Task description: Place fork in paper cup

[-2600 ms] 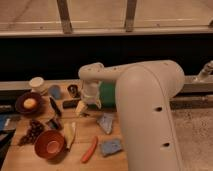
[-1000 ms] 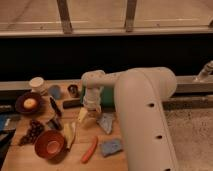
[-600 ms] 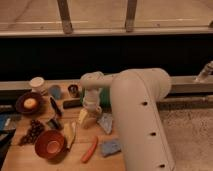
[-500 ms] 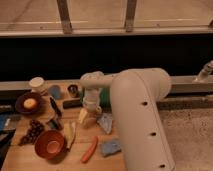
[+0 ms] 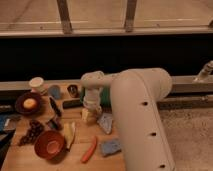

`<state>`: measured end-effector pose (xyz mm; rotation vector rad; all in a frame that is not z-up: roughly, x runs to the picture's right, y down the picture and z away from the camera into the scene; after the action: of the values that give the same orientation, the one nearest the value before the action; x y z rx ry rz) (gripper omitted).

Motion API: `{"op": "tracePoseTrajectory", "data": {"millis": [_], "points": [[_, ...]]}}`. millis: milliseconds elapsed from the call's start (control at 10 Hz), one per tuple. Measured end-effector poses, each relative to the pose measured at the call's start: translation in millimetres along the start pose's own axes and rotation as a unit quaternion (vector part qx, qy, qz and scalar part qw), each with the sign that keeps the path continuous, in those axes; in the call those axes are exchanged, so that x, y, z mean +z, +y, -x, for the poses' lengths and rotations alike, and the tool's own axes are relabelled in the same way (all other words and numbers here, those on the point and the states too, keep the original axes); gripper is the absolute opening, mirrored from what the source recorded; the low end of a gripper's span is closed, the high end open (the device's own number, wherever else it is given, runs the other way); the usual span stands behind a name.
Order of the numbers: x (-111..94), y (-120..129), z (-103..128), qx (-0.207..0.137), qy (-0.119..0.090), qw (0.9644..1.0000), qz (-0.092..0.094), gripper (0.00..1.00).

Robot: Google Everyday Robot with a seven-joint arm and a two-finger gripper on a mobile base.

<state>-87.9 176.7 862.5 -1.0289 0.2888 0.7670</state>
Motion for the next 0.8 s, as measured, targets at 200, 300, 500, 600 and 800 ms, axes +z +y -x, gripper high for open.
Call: {"op": "tracePoseTrajectory", "data": {"millis": [200, 300, 500, 600, 800], "points": [[0.5, 3.8, 2.1, -0.003, -0.001, 1.0, 0.002, 0.16], [3.5, 4.9, 2.0, -0.004, 0.003, 1.0, -0.003, 0.08], [17.9, 15.6, 5.9, -0.007, 0.015, 0.9995, -0.026, 0.0], [19.5, 15.9, 6.3, -0.006, 0.016, 0.9994, -0.03, 0.0], [18.8, 16.1, 6.7, -0.006, 0.015, 0.9994, -0.029, 0.0]]}}
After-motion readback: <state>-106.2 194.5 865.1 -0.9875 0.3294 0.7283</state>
